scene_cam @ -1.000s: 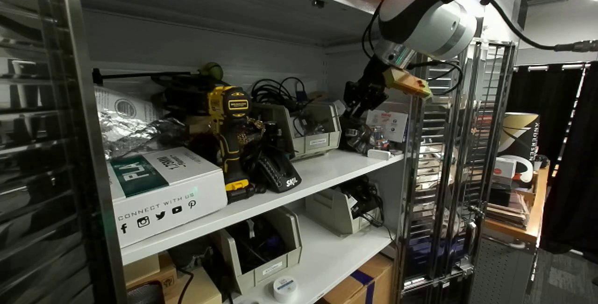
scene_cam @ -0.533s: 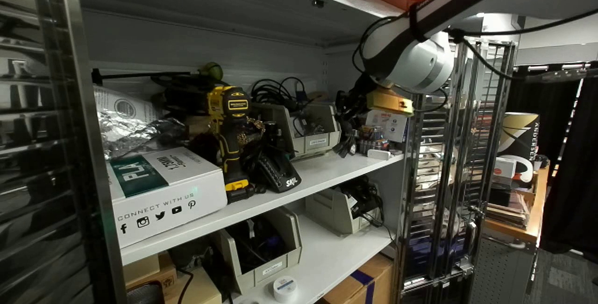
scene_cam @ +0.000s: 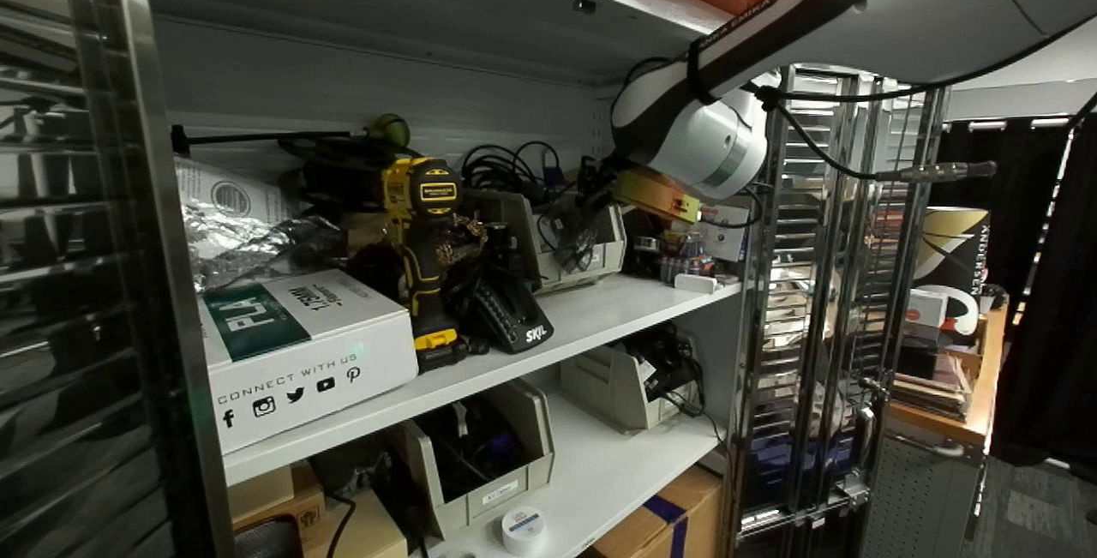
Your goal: Pick up the black cable and put it in the box
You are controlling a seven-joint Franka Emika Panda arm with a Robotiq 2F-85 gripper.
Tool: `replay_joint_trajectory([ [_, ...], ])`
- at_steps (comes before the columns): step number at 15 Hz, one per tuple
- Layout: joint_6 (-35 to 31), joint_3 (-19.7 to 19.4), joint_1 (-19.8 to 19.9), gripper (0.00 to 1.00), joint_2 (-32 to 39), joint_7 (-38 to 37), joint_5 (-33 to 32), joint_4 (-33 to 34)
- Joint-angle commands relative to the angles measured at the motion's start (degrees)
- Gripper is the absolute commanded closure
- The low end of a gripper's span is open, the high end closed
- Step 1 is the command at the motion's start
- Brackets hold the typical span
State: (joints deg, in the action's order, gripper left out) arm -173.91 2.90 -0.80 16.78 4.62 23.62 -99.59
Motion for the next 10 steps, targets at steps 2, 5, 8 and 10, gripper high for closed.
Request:
replay_joint_trajectory([
  [2, -3.3, -0.9, -1.1, 0.86, 2.4, -4.3, 0.2, 5.7],
  [5, -4.6, -1.6, -1.4, 0.86, 4.8, -6.3, -0.3, 8.0],
  [8, -7.1, -1.4, -1.2, 0.86, 8.2, -10.3, -3.6, 10.6],
  [10, -8.3, -2.0, -2.0, 0.86, 10.5, -12.6, -5.3, 12.4],
])
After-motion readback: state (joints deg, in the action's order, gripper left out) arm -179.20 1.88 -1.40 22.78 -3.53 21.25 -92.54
